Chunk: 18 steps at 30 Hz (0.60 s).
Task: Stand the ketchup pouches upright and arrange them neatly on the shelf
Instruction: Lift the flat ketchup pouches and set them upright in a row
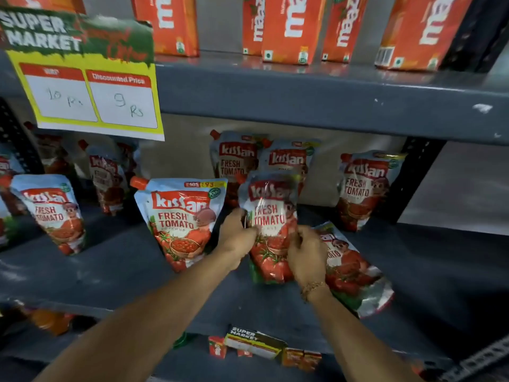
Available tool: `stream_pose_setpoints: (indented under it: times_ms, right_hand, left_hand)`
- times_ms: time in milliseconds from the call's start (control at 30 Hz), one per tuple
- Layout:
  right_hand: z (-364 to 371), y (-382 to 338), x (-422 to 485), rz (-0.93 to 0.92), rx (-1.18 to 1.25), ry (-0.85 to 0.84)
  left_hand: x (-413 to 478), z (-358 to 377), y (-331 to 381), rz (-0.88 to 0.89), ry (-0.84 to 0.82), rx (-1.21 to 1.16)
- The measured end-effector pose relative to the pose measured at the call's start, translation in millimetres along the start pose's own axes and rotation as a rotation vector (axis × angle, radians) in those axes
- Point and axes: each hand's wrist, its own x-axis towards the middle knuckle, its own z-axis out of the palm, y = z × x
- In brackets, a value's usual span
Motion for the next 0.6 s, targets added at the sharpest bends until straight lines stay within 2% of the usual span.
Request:
stream_pose_setpoints:
  times_ms: [67, 100, 233, 333, 400, 433, 467, 500, 600]
  right_hand:
    - [-1, 0, 1, -0.027, 0.119, 0.089]
    - [1, 3, 3, -0.033, 0.141, 0.073]
    - [12, 13, 3, -0.007, 0.058, -0.180]
    - [-1, 15, 18, -0.029, 0.036, -0.319]
    - [-23, 25, 32, -0.054, -0.018, -0.434]
    - [-31, 29, 37, -0.090, -0.139, -0.440]
    - [-35, 36, 44, -0.108, -0.271, -0.419]
    - [-41, 42, 49, -0.042, -0.391, -0.387]
    - [-61, 60, 54, 0.372, -0.513, -0.507]
  left_hand:
    - [-5, -4, 0, 0.157, -0.001, -0.020]
    - [-5, -4, -3, 0.193, 0.029, -0.008]
    - [-3, 2, -17, 0.143, 0.185, 0.077]
    - [0, 18, -17, -0.057, 0.267, -0.035]
    - [-8, 40, -8, -0.352, 0.346, -0.199]
    - [-16, 52, -3, -0.485, 0.319, -0.308]
    - [-25, 60, 2, -0.582, 0.225, -0.393]
    - [-33, 71, 5, -0.654, 0.085, -0.414]
    - [-47, 103, 5, -0.786, -0.255, -0.314]
